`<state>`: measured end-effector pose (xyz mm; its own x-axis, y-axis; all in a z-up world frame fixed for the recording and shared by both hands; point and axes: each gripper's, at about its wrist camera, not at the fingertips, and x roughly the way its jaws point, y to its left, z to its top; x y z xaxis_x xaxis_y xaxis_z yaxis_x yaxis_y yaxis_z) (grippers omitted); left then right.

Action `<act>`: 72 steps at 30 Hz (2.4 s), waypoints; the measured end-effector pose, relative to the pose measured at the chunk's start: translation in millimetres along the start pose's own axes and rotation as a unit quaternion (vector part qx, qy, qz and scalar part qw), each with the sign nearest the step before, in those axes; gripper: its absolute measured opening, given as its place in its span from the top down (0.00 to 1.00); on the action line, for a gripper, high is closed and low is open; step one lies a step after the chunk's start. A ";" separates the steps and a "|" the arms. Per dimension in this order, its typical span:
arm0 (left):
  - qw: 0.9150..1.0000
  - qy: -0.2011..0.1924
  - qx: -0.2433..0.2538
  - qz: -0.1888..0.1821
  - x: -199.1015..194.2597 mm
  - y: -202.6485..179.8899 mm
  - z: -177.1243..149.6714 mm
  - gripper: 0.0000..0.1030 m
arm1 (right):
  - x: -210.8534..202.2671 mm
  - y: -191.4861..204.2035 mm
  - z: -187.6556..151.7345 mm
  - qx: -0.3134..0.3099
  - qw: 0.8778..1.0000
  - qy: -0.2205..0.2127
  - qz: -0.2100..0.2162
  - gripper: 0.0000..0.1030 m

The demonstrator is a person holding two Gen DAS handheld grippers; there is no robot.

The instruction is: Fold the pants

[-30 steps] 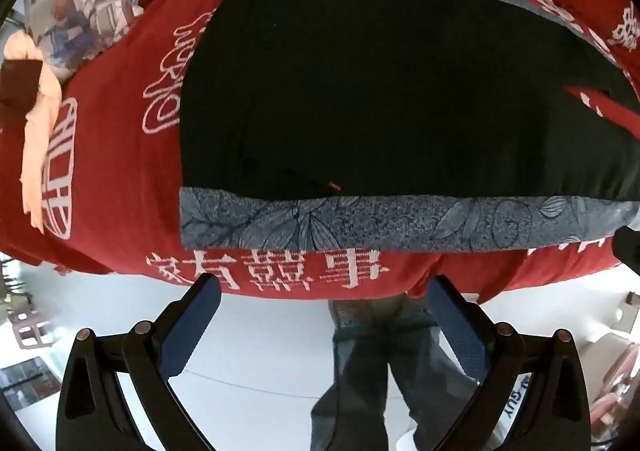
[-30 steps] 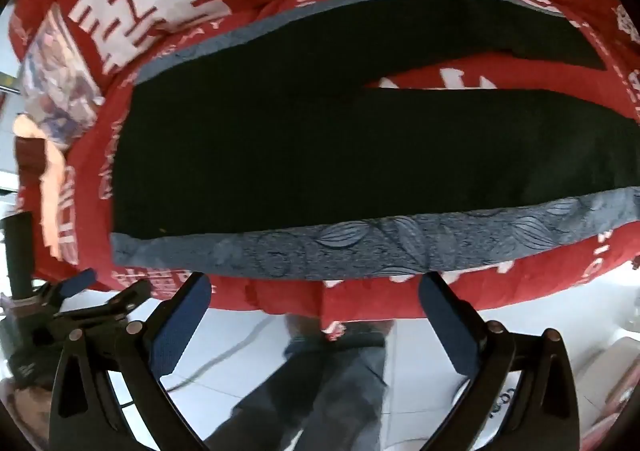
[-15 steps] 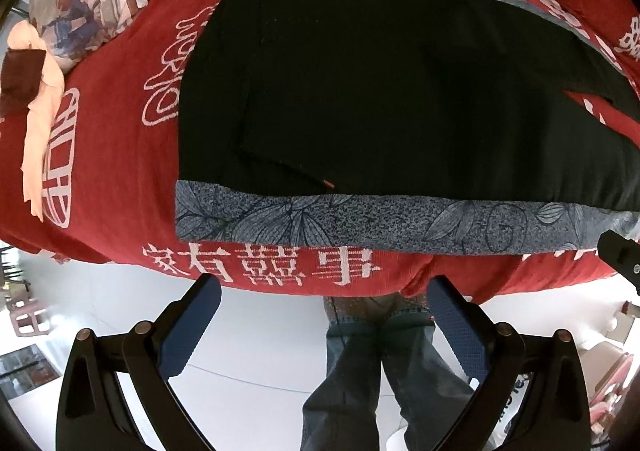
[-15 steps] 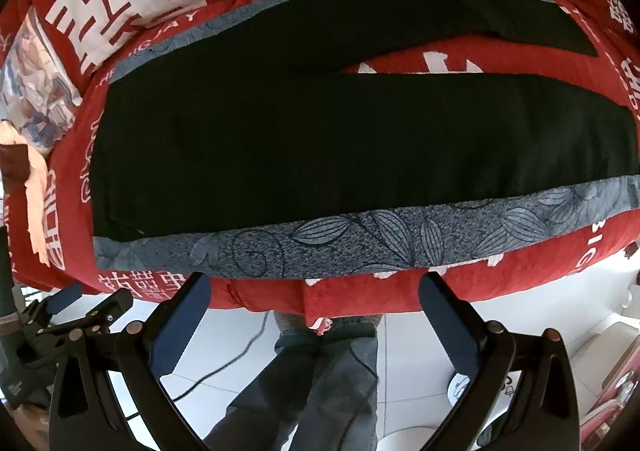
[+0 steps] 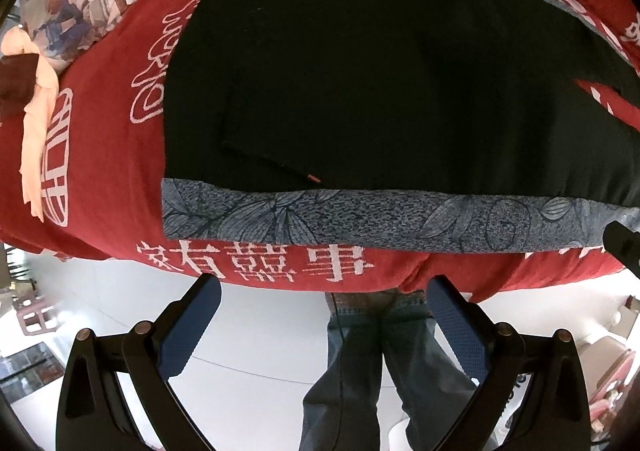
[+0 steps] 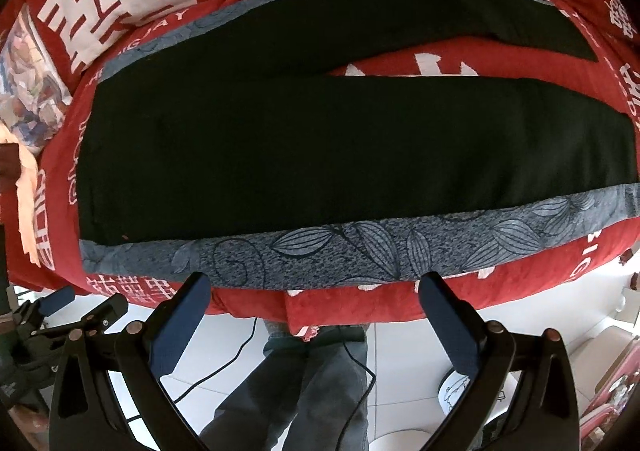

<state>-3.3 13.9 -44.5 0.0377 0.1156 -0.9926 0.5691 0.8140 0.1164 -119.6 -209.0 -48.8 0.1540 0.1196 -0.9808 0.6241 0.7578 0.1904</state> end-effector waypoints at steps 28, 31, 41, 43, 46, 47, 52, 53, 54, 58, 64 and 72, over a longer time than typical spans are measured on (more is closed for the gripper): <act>1.000 0.003 0.013 0.006 1.2 -22.9 7.5 0.00 | 4.7 -15.1 0.7 0.001 1.000 0.004 0.006 0.00; 1.000 0.004 0.012 0.005 1.1 -24.1 7.8 0.00 | 4.6 -15.4 0.9 0.002 1.000 0.004 0.006 0.00; 1.000 0.005 0.013 0.005 2.5 -26.6 8.6 0.00 | 3.8 -15.2 3.0 0.002 1.000 0.004 0.007 0.00; 1.000 0.004 0.014 0.005 2.1 -26.8 8.6 0.00 | 4.2 -15.3 3.7 0.002 1.000 0.005 0.008 0.00; 1.000 0.003 0.014 0.004 1.2 -27.1 9.1 0.00 | 4.1 -15.1 3.8 0.002 1.000 0.004 0.008 0.00; 1.000 0.003 0.013 0.002 1.2 -26.9 9.1 0.00 | 4.1 -15.0 3.7 0.003 1.000 0.004 0.008 0.00; 1.000 0.006 0.009 -0.002 0.7 -25.2 11.7 0.00 | 4.7 -13.5 2.4 0.003 1.000 0.005 0.010 0.00; 1.000 0.007 0.008 -0.002 1.0 -24.9 11.7 0.00 | 5.1 -13.3 1.8 0.003 1.000 0.005 0.010 0.00; 1.000 0.006 0.009 -0.002 1.3 -24.4 11.7 0.00 | 5.3 -12.8 1.5 0.003 1.000 0.005 0.010 0.00; 1.000 0.007 0.009 -0.001 2.4 -24.7 12.2 0.00 | 6.9 -12.4 -0.3 0.004 1.000 0.006 0.010 0.00; 1.000 0.008 0.008 -0.001 2.9 -24.8 12.1 0.00 | 8.8 -11.8 -1.8 0.004 1.000 0.007 0.012 0.00; 1.000 0.007 -0.002 -0.015 1.8 -23.0 11.3 0.00 | 10.8 -11.3 -4.3 0.006 1.000 0.005 0.025 0.00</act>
<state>-7.0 -11.0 -49.4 0.0089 0.0992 -0.9950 0.5658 0.8199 0.0868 -128.2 -213.5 -61.8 0.1774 0.1635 -0.9705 0.6251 0.7429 0.2394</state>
